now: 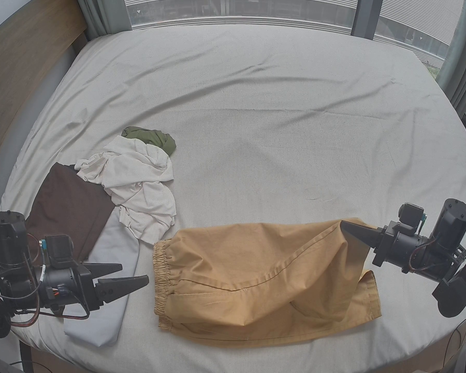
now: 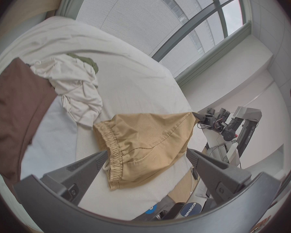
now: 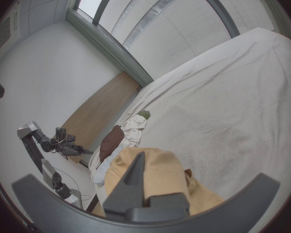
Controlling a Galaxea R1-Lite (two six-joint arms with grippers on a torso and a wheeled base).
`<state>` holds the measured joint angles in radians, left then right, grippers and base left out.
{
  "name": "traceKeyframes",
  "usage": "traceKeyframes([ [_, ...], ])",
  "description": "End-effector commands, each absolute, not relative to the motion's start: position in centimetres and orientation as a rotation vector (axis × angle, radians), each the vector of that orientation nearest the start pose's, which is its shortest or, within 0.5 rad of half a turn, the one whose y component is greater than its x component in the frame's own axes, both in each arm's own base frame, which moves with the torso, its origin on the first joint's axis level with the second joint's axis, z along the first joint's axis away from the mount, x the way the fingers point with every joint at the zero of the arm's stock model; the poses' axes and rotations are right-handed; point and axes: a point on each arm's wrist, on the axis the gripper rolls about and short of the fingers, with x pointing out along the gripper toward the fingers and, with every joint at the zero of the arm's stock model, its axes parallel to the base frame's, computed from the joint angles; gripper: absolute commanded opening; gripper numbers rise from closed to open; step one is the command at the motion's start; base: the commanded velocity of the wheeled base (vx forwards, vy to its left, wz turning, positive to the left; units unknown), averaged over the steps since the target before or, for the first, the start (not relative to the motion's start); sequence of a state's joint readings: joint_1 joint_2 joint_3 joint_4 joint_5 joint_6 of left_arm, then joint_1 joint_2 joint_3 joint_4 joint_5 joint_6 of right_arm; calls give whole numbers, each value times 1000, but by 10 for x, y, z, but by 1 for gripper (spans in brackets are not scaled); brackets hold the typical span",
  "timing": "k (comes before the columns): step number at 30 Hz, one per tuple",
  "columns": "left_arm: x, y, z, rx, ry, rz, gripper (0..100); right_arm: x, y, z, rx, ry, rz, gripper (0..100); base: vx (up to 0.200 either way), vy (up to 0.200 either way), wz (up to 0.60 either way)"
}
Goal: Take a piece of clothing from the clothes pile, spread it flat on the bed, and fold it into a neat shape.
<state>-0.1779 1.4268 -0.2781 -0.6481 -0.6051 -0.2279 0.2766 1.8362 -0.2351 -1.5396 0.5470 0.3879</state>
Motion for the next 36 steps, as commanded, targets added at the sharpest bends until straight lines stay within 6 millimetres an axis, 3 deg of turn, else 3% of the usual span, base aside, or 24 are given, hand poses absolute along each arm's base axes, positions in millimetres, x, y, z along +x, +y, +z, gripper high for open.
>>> traceKeyframes([
  [1,187,-46,102,-343,687,-685,100,236,78,106,375,223,794,0,0,0,0],
  [20,207,-51,71,-357,761,-680,100,237,78,107,374,218,797,0,0,0,0],
  [28,222,-55,39,-375,782,-673,100,237,78,106,374,219,797,0,0,0,0],
  [36,227,-65,24,-433,739,-696,100,237,78,106,375,221,796,0,0,0,0],
])
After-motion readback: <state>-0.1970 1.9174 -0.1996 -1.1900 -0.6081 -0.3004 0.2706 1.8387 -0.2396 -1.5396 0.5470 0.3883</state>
